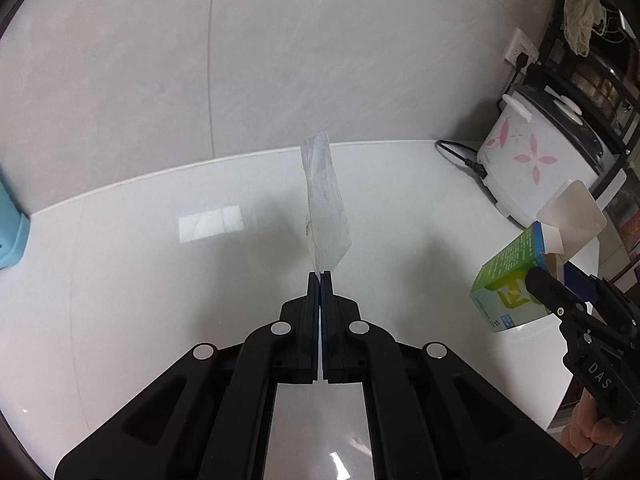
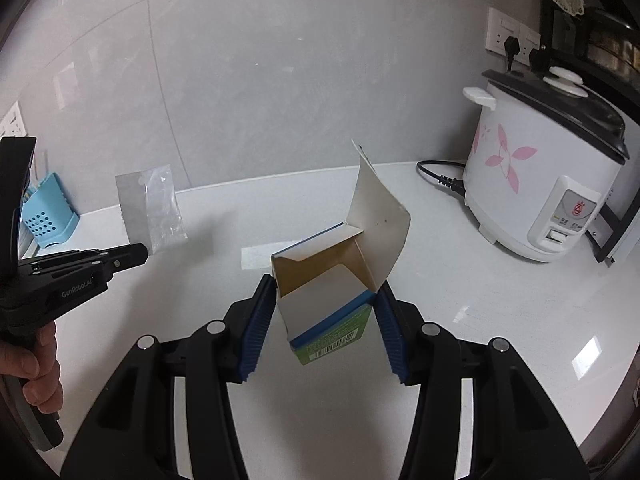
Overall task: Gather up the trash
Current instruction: 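Carry the plastic bag and green box with both tools down to the wastebasket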
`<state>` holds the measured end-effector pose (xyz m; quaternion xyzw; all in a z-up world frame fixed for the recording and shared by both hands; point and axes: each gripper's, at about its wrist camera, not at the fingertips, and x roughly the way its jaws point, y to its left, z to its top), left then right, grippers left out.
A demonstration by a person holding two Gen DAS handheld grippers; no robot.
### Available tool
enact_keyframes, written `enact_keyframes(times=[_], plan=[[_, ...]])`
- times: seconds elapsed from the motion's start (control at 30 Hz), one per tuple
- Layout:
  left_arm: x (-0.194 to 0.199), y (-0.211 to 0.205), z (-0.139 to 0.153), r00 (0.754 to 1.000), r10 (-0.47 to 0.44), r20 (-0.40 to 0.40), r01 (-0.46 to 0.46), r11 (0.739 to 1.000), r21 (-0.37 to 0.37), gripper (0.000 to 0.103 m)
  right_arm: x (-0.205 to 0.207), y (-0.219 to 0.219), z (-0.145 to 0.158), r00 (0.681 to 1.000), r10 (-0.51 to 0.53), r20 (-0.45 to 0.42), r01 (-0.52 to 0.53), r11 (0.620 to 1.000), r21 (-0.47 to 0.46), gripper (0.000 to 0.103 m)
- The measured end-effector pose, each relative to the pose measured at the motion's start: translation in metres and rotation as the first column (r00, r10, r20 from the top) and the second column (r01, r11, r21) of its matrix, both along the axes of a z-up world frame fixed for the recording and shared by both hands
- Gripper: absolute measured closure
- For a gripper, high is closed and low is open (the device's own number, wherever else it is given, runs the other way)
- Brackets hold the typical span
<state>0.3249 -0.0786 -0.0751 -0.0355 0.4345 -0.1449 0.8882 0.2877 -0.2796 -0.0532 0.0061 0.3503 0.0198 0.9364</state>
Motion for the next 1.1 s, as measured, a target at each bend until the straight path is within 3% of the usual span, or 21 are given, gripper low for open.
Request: enact_keyframes(times=[0.7,1.1], plan=[[-0.141,0.004,0.049,0.996,0.086,0.023,-0.086,0.996,0.03,0.103,-0.115,-0.007,0.045,0.996,0.086,0.036,-0.086,0.996,-0.004,0.055],[-0.212,0.006,0.061,0.991,0.126,0.037,-0.126,0.992,0.018,0.103,-0.173,-0.009,0.046,0.989,0.144,0.037,-0.144,0.99,0.006,0.055]])
